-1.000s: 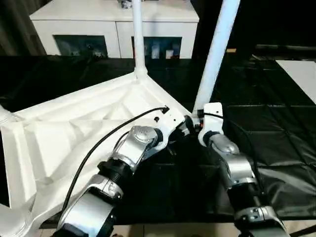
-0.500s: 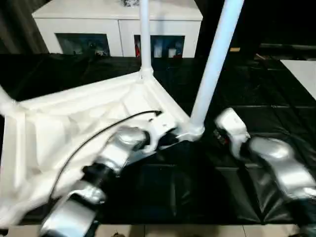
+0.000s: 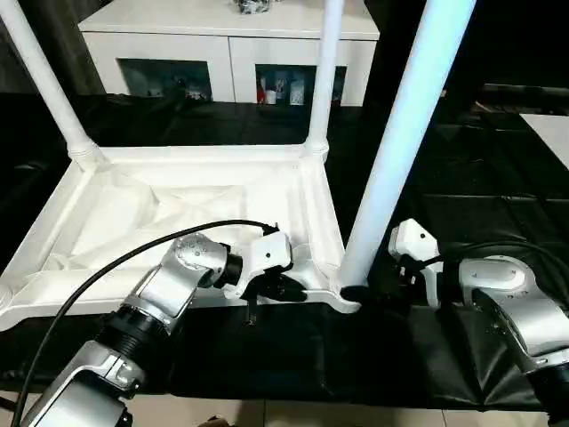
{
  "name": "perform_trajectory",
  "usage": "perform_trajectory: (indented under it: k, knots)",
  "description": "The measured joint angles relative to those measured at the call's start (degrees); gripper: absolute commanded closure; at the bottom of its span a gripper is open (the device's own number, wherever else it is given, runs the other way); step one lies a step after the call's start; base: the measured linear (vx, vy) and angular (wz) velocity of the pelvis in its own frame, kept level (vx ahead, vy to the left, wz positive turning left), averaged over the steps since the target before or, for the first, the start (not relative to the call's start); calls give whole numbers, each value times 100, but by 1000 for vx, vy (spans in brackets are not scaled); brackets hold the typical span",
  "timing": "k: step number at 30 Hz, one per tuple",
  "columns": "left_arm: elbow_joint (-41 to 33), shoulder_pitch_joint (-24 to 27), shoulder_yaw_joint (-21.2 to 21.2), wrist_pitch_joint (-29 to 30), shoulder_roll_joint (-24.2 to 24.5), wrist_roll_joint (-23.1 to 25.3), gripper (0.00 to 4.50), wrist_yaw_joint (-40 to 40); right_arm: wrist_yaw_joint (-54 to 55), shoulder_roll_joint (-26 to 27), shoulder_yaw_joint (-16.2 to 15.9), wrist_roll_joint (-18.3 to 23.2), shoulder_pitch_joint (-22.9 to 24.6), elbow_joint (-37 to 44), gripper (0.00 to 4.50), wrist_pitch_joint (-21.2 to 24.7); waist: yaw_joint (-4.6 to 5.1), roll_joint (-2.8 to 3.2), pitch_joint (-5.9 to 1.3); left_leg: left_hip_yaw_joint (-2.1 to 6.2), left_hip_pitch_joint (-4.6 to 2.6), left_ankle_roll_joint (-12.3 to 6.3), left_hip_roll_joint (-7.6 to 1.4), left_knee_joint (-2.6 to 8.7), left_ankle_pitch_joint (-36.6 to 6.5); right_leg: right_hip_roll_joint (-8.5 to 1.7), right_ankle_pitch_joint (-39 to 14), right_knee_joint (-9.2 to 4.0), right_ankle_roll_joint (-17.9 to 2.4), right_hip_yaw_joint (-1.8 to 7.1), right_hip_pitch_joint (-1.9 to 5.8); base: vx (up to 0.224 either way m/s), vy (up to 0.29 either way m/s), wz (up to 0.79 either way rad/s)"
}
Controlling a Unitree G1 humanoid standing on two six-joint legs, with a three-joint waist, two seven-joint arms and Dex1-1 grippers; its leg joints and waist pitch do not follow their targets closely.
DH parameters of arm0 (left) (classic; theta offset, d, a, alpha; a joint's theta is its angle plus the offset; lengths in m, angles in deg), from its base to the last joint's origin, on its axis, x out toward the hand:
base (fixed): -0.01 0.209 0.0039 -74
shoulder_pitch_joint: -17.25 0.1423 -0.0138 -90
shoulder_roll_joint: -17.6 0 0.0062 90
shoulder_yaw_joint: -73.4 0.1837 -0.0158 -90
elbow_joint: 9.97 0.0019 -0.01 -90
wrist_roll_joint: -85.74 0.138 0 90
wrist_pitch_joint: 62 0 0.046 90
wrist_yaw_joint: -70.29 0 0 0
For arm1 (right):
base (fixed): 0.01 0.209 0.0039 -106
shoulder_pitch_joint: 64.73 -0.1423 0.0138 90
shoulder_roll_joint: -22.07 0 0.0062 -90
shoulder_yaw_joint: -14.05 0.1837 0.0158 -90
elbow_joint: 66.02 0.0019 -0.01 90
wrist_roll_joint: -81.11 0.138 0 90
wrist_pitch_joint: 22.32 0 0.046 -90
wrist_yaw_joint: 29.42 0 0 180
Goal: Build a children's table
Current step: Rotate leg to tighten
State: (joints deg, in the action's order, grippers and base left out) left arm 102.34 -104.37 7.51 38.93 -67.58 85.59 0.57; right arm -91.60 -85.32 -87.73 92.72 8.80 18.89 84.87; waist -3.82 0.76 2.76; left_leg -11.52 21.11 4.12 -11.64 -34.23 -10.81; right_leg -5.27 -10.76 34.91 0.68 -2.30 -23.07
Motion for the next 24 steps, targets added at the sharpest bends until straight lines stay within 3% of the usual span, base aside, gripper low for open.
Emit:
perform_trajectory:
  k: [2, 9, 24]
  knots:
    - [0, -2, 0, 1, 9, 0, 450, -5, -79, -42, -5, -2, 0, -24, 108, 0, -7, 0, 0, 1, 3, 0, 0, 1, 0, 0, 0, 0, 0, -2, -2, 0, 0, 0]
    - [0, -2, -2, 7, 26, 0, 450, -4, -141, -48, -5, -4, -28, -172, 179, -36, 1, -1, 0, 1, 1, 0, -1, 0, 0, 1, 0, 1, 0, -2, -2, 0, 0, 0]
    - [47, -21, -4, -4, 6, 4, 450, -10, -190, 65, 6, -27, -80, -305, 183, -69, 35, -1, 0, 3, -5, 0, -1, -1, 0, 2, 1, 6, -1, -2, 2, 0, 0, 0]
